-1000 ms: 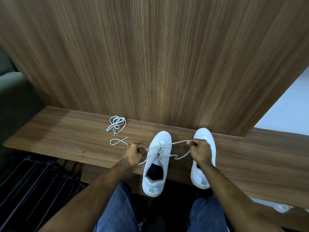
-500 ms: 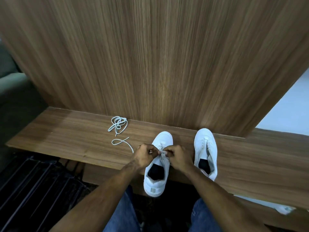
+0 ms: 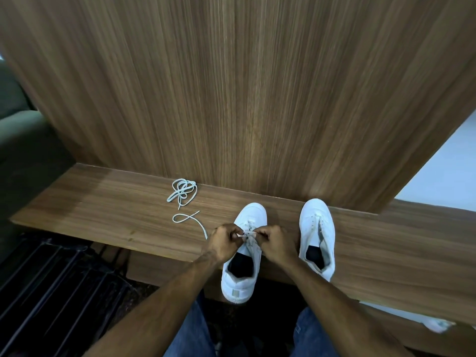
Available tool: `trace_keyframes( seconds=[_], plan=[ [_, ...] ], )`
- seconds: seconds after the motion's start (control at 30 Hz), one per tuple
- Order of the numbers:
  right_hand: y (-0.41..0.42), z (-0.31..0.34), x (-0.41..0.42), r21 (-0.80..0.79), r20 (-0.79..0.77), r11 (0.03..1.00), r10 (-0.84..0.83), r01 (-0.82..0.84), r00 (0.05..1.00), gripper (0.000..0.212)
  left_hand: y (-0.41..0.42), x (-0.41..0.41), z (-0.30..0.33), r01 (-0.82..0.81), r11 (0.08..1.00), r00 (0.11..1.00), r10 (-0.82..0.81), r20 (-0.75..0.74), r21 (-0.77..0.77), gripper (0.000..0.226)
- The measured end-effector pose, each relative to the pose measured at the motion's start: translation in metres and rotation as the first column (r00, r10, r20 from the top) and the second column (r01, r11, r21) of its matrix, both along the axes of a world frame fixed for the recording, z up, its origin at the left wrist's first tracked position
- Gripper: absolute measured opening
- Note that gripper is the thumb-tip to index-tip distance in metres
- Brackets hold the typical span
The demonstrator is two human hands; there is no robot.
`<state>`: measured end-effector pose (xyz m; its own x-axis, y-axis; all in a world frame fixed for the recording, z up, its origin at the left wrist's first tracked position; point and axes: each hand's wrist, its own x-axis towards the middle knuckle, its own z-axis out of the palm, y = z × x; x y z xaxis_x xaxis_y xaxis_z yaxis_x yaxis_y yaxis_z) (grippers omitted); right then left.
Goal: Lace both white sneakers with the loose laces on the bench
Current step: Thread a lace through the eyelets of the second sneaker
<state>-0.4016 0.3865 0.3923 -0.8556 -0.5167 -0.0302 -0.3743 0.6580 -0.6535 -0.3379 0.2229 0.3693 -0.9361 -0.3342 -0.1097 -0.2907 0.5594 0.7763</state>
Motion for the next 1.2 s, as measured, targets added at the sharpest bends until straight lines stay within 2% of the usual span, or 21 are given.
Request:
trace_keyframes(
  seconds=[0.1,0.17,0.23,0.3,0.37,0.53,0.77,0.97,1.13,1.2],
  plan=[
    [0.002,-0.003,0.001,-0.062,0.036,0.998,-0.01,0.012,0.999,0.042,-0.001,0.007,-0.006,-0.031,0.998,0.991,0.039,0.132,-0.063,0.014],
    [0.002,-0.004,0.003,-0.065,0.06,0.998,-0.004,0.008,0.998,0.036,0.001,0.011,-0.006,-0.062,0.995,0.984,0.073,0.165,-0.075,0.009],
    [0.001,-0.006,0.006,-0.012,0.03,1.0,0.001,-0.001,1.0,0.025,0.002,0.012,-0.008,-0.089,0.993,0.981,0.101,0.166,-0.078,0.013],
    [-0.002,-0.006,0.009,0.066,-0.022,0.997,-0.027,0.028,0.999,0.017,0.001,0.011,-0.012,-0.124,0.992,0.982,0.12,0.147,0.021,0.011],
    [-0.006,-0.007,0.013,0.115,-0.058,0.992,-0.048,0.054,0.997,0.018,-0.003,0.009,-0.016,-0.16,0.981,0.979,0.145,0.141,0.107,0.011],
    [-0.02,-0.009,0.024,0.142,-0.095,0.985,-0.088,0.101,0.992,0.023,-0.007,0.004,-0.021,-0.183,0.965,0.972,0.149,0.183,0.185,0.027],
    [-0.024,-0.01,0.029,0.19,-0.1,0.978,-0.068,0.086,0.993,0.023,-0.008,0.006,-0.027,-0.209,0.947,0.967,0.162,0.198,0.246,0.012],
    [-0.028,-0.007,0.024,0.198,-0.083,0.979,-0.039,0.055,0.996,0.021,0.0,0.005,-0.011,-0.269,0.864,0.948,0.16,0.276,0.425,0.033],
    [-0.026,-0.008,0.027,0.204,-0.091,0.979,-0.008,0.027,0.996,0.019,-0.005,-0.001,-0.001,-0.246,0.889,0.95,0.142,0.279,0.386,0.03],
    [-0.018,-0.01,0.027,0.23,-0.152,0.973,0.029,0.007,0.988,0.026,-0.007,-0.005,0.005,-0.249,0.882,0.957,0.159,0.244,0.4,0.03]
  ],
)
